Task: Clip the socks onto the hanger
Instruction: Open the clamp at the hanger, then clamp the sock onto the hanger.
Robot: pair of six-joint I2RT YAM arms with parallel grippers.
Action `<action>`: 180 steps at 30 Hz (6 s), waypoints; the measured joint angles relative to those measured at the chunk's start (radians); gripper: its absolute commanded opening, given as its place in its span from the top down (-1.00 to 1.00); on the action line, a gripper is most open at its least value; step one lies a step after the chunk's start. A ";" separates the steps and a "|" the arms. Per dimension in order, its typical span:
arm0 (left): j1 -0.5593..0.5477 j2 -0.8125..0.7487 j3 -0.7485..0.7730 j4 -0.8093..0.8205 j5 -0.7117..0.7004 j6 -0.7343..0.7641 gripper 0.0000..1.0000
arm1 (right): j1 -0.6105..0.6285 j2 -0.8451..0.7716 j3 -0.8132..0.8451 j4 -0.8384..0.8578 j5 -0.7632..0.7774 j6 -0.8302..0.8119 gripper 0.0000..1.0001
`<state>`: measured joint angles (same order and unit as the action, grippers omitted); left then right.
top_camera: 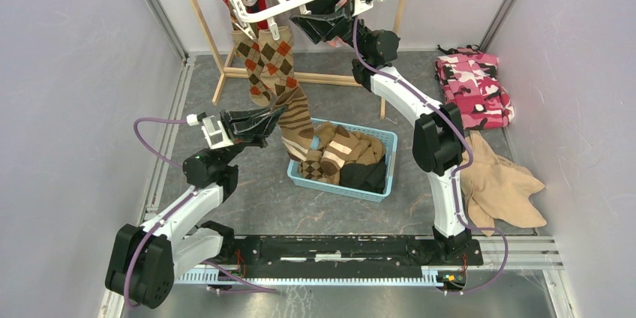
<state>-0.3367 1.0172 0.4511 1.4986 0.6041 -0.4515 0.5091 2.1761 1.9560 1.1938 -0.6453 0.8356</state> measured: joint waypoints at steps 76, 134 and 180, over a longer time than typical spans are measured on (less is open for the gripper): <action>0.000 0.004 -0.005 -0.005 -0.026 0.006 0.96 | 0.000 -0.008 -0.007 0.036 -0.026 0.050 1.00; 0.000 0.385 0.459 -0.472 -0.214 0.185 0.96 | 0.000 -0.024 -0.016 -0.003 -0.028 0.048 1.00; 0.000 0.415 0.525 -0.464 -0.214 0.182 0.95 | -0.002 -0.054 -0.100 0.003 -0.027 0.031 -0.52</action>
<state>-0.3367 1.4319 0.9760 1.0348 0.3904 -0.2691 0.5076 2.1220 1.8565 1.1969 -0.6727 0.8669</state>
